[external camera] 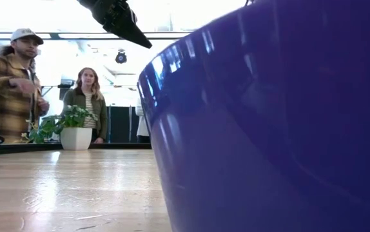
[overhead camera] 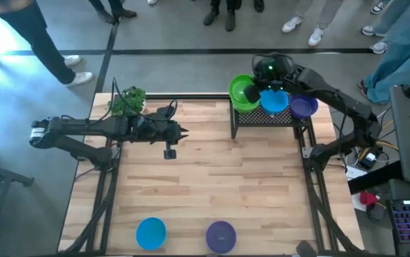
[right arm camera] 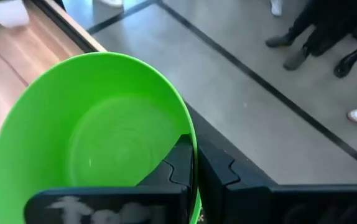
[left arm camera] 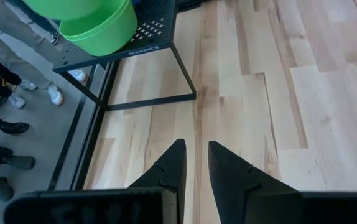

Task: Pick & Place Mini bowls
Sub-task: Stack the green bowl on top of the green bowl on the shelf

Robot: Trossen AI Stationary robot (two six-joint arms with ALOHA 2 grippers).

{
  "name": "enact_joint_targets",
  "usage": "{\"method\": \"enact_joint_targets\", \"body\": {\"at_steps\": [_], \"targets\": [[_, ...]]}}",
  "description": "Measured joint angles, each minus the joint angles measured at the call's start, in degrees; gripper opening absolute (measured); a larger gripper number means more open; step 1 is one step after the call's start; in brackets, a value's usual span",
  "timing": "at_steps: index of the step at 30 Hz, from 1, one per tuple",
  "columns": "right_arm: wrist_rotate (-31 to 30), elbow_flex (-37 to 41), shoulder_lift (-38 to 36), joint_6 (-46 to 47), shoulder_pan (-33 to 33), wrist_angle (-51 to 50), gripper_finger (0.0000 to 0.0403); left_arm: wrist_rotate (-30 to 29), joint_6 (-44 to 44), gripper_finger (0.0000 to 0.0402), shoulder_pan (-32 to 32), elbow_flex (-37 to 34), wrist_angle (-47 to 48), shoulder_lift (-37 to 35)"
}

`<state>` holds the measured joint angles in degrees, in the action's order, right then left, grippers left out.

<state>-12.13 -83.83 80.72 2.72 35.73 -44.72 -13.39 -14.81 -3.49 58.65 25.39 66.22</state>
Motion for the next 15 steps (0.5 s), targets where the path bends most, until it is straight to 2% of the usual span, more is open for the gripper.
{"method": "enact_joint_targets", "body": {"at_steps": [15], "targets": [[0.15,0.07,3.44,-0.13,0.19,-2.97,0.0008,0.0,0.03,0.0062,-0.02,0.0,-0.15,0.0]]}}
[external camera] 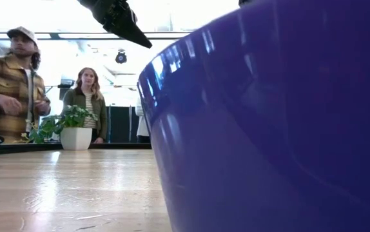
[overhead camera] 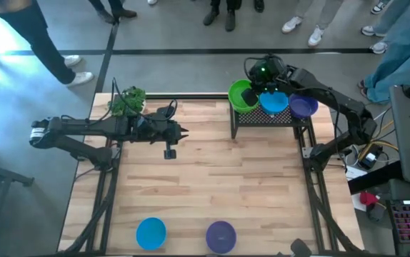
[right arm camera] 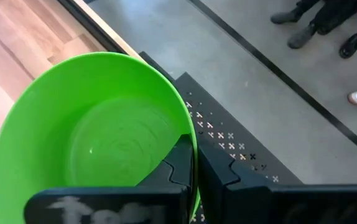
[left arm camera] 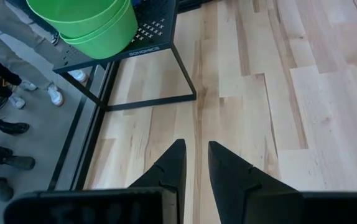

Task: Pick & Place Mini bowls
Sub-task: Stack the green bowl on top of the green bowl on the shelf

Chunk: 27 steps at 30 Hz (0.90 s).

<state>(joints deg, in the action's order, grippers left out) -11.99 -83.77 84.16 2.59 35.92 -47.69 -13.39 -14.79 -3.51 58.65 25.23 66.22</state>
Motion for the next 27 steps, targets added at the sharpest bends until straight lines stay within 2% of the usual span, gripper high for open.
{"method": "enact_joint_targets", "body": {"at_steps": [11,21,27], "targets": [[0.0,0.0,0.07,1.51,-0.02,-0.12,0.0014,0.0,0.0,0.0062,0.01,0.02,0.0,0.0],[-0.02,0.0,0.07,1.36,-0.02,-0.11,0.0088,0.0,0.0,0.0062,0.01,0.02,0.02,0.0],[-0.02,-0.52,-0.05,0.15,-0.02,-0.08,0.0117,-0.02,0.0,0.0062,0.02,0.02,0.02,0.0]]}}
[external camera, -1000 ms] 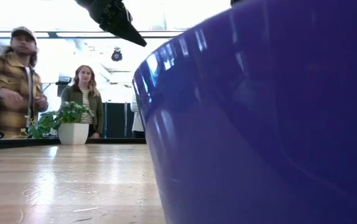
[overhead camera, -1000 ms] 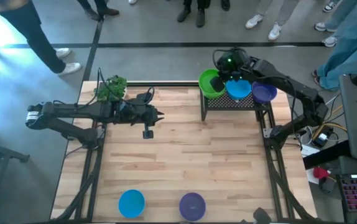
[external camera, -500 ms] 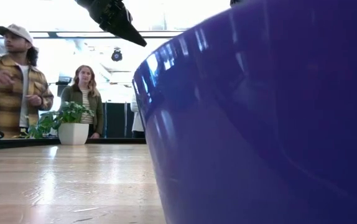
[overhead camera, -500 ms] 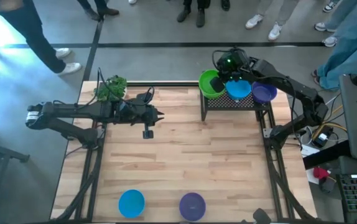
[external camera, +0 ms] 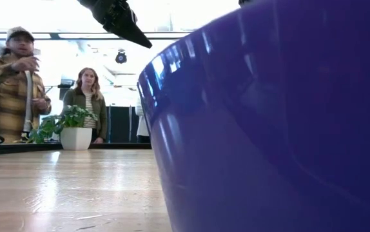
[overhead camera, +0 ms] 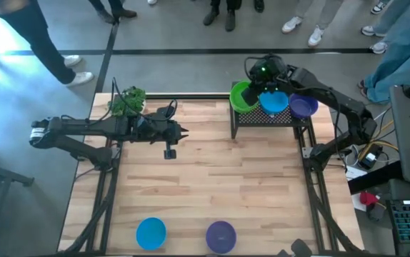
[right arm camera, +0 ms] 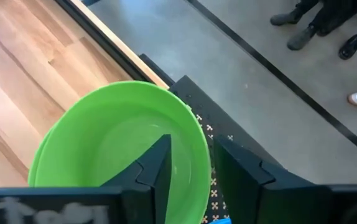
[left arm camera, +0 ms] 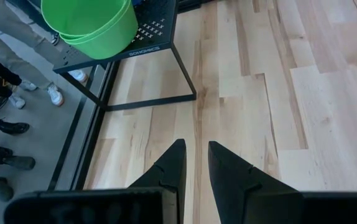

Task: Pick & Place Mini bowls
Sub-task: Stack the green bowl on top of the green bowl on the shelf

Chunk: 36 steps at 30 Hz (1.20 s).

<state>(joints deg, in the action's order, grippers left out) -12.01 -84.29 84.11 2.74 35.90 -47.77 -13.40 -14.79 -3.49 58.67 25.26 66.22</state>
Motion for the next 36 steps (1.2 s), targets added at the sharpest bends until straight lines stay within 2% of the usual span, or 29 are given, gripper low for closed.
{"method": "enact_joint_targets", "body": {"at_steps": [8,14,29,36], "targets": [[-0.09,-1.85,-0.74,-0.55,0.01,0.09,0.0127,0.02,0.0,0.0062,0.01,0.0,0.02,0.0],[-4.46,-0.47,-0.67,-1.3,0.02,-0.02,0.0111,0.01,0.0,0.0062,0.0,0.0,0.02,0.0],[-4.61,3.63,-0.59,-1.35,0.02,0.17,0.0085,0.02,0.17,0.0062,0.0,0.0,0.02,0.0],[-4.57,2.83,-0.99,-2.49,0.0,0.3,0.0078,0.01,0.24,0.0062,-0.01,0.0,0.02,0.0]]}}
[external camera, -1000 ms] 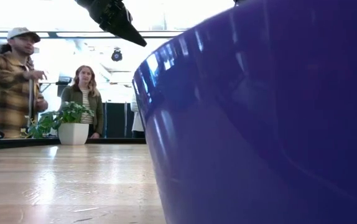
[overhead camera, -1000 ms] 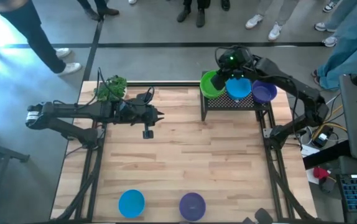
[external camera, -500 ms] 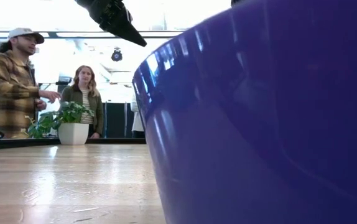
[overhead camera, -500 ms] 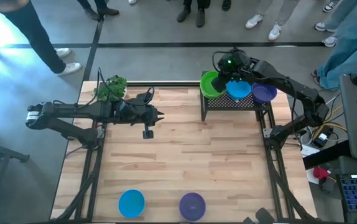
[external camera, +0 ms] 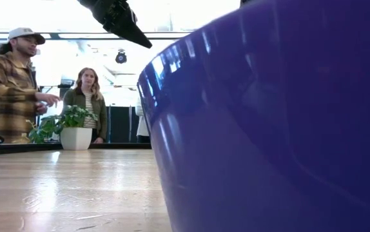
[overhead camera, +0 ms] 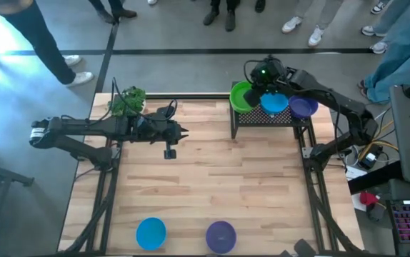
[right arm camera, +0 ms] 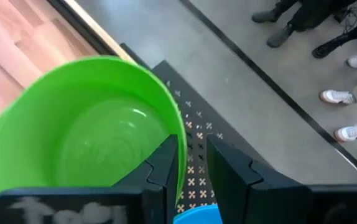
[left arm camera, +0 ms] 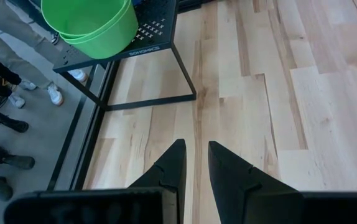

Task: Pick & Place Mini bowls
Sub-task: Stack the green bowl on top of the green bowl on the shelf

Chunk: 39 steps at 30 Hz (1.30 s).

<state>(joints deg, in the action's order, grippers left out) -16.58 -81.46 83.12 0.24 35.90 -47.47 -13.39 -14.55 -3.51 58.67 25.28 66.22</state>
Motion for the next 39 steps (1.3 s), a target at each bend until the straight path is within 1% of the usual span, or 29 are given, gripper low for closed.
{"method": "enact_joint_targets", "body": {"at_steps": [9,20,29,34,39], "targets": [[0.0,-2.22,-0.53,-0.24,0.0,0.26,0.0081,0.0,-0.01,0.0062,0.02,0.0,0.0,0.0],[-0.02,-1.22,-0.51,1.06,0.0,0.25,0.0066,-0.02,-0.02,0.0062,0.02,0.0,0.0,0.0],[-0.04,1.65,-0.47,0.8,0.0,0.99,0.0067,0.0,-0.02,0.0062,0.02,0.0,0.0,0.0],[-0.04,0.55,-0.7,-0.45,0.0,1.47,0.007,0.0,-0.04,0.0062,0.0,0.0,0.0,0.0],[-0.21,-0.19,-1.37,-0.45,0.02,4.05,0.0067,0.0,-0.04,0.0062,0.0,0.0,0.0,0.0]]}}
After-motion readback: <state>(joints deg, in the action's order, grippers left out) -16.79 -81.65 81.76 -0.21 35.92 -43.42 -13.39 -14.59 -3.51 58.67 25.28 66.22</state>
